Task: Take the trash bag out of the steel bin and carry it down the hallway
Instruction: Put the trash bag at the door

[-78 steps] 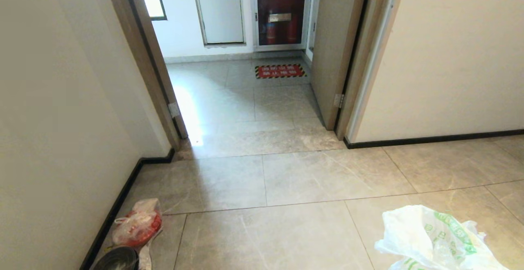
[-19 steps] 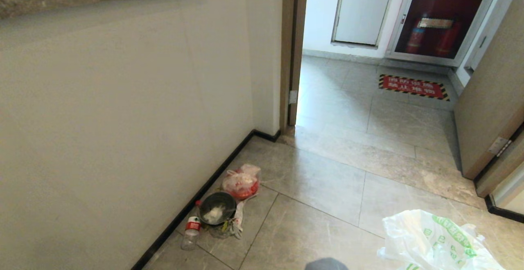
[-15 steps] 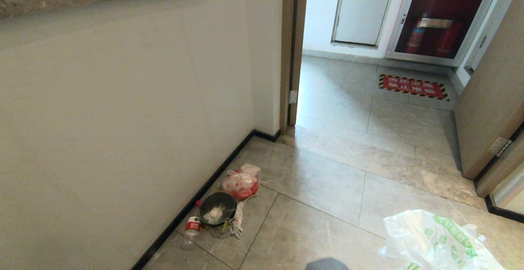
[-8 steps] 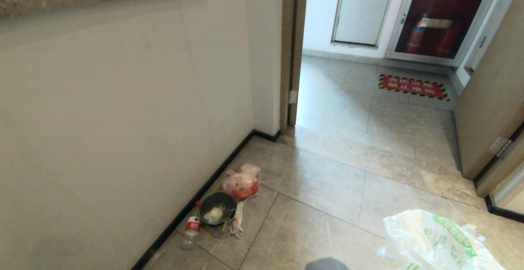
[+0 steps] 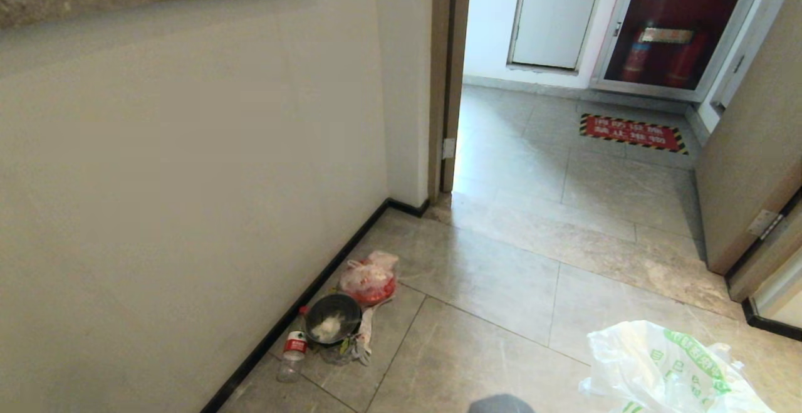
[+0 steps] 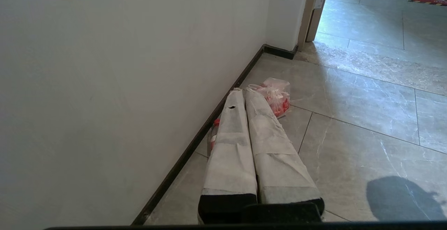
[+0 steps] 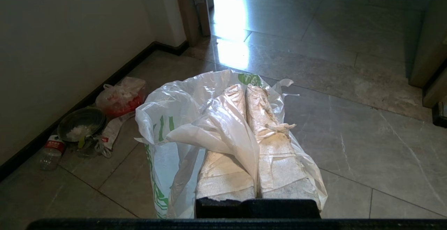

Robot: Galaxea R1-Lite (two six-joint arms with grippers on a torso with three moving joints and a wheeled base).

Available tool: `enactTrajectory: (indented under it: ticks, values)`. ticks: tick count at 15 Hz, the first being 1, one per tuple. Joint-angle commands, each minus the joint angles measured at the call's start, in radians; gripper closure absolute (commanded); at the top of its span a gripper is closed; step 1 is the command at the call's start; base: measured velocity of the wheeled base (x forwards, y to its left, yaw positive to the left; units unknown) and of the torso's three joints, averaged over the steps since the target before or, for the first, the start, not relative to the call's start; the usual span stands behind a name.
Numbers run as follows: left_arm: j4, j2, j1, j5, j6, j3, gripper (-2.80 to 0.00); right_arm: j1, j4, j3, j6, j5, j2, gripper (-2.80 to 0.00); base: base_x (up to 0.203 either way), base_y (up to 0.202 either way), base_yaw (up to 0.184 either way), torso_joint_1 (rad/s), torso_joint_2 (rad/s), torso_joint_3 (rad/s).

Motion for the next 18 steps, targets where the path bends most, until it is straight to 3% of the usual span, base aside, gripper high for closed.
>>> enactTrajectory:
  ticks: [1, 10, 18]
  values:
    - [0.0, 0.0, 0.0, 0.0, -0.001, 0.0, 0.0, 0.0, 0.0, 0.002, 0.0, 0.001, 0.0, 0.0, 0.0, 0.0, 0.0, 0.0, 0.0, 0.0]
    - [0.0, 0.0, 0.0, 0.0, -0.001, 0.0, 0.0, -0.001, 0.0, 0.002, 0.0, 0.001, 0.0, 0.0, 0.0, 0.0, 0.0, 0.0, 0.0, 0.0]
    - [0.0, 0.0, 0.0, 0.0, -0.001, 0.0, 0.0, 0.0, -0.001, 0.002, 0.0, 0.001, 0.0, 0.0, 0.004, -0.015, 0.149, 0.002, 0.0, 0.002]
